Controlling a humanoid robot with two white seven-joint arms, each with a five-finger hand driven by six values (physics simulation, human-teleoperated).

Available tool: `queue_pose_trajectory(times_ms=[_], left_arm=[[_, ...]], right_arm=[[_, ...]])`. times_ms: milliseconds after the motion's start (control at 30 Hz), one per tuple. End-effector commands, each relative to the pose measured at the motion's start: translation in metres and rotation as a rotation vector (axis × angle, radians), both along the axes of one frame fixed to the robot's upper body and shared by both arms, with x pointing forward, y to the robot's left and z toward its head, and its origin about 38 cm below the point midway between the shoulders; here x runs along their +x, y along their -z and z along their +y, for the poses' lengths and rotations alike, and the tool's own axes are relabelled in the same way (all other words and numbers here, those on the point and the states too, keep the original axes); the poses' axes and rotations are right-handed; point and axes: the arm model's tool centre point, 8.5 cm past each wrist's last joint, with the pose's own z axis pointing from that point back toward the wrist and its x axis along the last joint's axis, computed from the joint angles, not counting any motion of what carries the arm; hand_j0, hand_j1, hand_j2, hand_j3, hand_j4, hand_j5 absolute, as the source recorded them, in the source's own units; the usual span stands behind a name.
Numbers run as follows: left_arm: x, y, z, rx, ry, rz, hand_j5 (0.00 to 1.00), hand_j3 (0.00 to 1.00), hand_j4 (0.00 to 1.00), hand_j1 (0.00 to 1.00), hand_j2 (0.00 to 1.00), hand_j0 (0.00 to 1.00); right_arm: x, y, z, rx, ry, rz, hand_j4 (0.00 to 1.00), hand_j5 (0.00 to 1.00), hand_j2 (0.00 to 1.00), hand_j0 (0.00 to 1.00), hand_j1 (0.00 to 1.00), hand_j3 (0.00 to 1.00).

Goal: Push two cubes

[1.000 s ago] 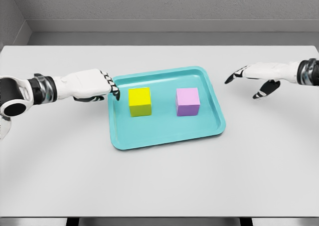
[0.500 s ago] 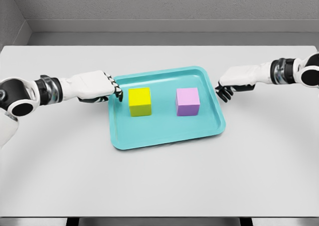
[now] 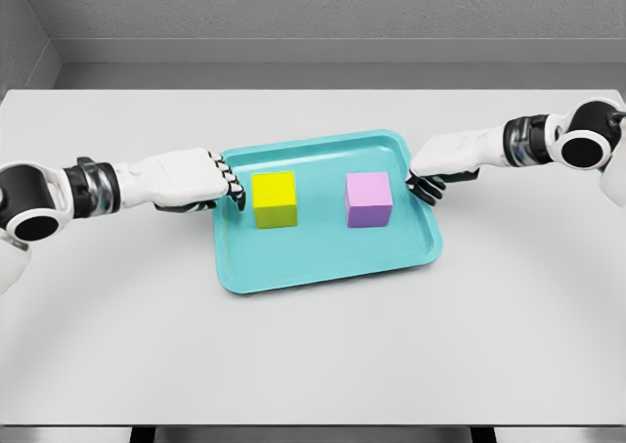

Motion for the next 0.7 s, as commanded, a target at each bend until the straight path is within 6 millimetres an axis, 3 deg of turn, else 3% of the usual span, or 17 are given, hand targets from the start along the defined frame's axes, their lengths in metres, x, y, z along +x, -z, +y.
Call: queue_pose_trajectory(times_ms=[0, 267, 667], left_arm=[[-0.002, -0.005, 0.004, 0.007, 0.0, -0.01, 0.59, 0.59, 0.59, 0.59, 0.59, 0.59], [-0.004, -0.001, 0.0, -0.006, 0.007, 0.001, 0.59, 0.59, 0.59, 0.59, 0.59, 0.59], [0.007, 0.012, 0.007, -0.006, -0.04, 0.041, 0.59, 0.59, 0.59, 0.59, 0.59, 0.59]], right_arm=[[0.001, 0.001, 0.004, 0.005, -0.002, 0.002, 0.13, 0.13, 0.13, 0.13, 0.13, 0.13], [0.002, 0.007, 0.02, -0.007, -0.031, 0.006, 0.13, 0.13, 0.13, 0.13, 0.13, 0.13], [0.002, 0.013, 0.015, -0.024, -0.019, 0.017, 0.13, 0.13, 0.13, 0.13, 0.13, 0.13]])
